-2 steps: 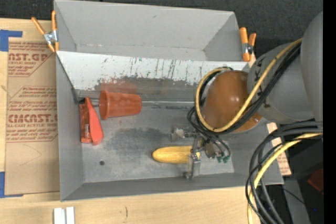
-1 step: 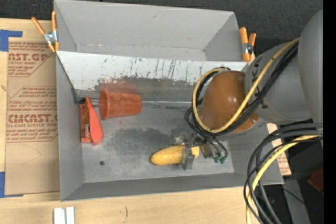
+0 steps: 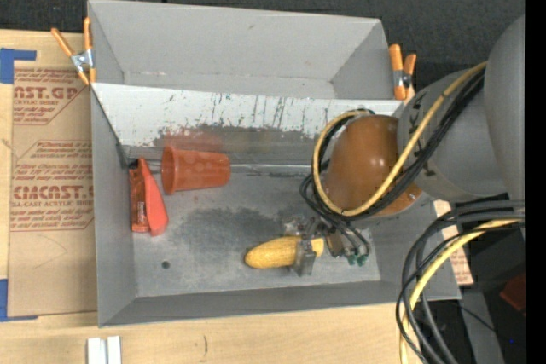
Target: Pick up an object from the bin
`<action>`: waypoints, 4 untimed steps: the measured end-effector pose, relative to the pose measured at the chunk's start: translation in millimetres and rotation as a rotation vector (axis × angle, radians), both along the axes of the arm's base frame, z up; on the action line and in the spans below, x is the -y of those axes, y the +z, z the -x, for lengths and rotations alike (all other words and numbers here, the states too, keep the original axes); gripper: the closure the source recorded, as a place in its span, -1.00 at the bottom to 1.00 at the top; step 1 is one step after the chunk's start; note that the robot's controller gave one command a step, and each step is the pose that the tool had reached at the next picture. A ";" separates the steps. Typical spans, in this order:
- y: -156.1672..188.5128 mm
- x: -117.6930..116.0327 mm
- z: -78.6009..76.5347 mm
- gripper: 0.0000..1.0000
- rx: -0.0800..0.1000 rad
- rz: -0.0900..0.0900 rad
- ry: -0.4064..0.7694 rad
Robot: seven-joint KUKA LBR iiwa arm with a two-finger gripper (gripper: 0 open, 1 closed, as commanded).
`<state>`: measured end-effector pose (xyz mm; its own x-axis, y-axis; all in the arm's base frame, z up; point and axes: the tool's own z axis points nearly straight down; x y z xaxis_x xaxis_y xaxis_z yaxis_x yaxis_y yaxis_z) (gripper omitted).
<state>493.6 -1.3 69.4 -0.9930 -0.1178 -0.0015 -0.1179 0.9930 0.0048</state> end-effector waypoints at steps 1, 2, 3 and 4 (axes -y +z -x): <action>2.2 0.0 0.7 1.00 -0.002 0.000 0.000; 21.3 -0.2 3.1 1.00 -0.011 0.000 0.000; 42.2 -0.3 1.3 1.00 -0.004 0.000 0.000; 53.5 -0.5 0.3 1.00 -0.002 0.000 0.000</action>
Offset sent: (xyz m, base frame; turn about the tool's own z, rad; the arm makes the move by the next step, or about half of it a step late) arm -0.0003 0.0000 0.0887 0.0000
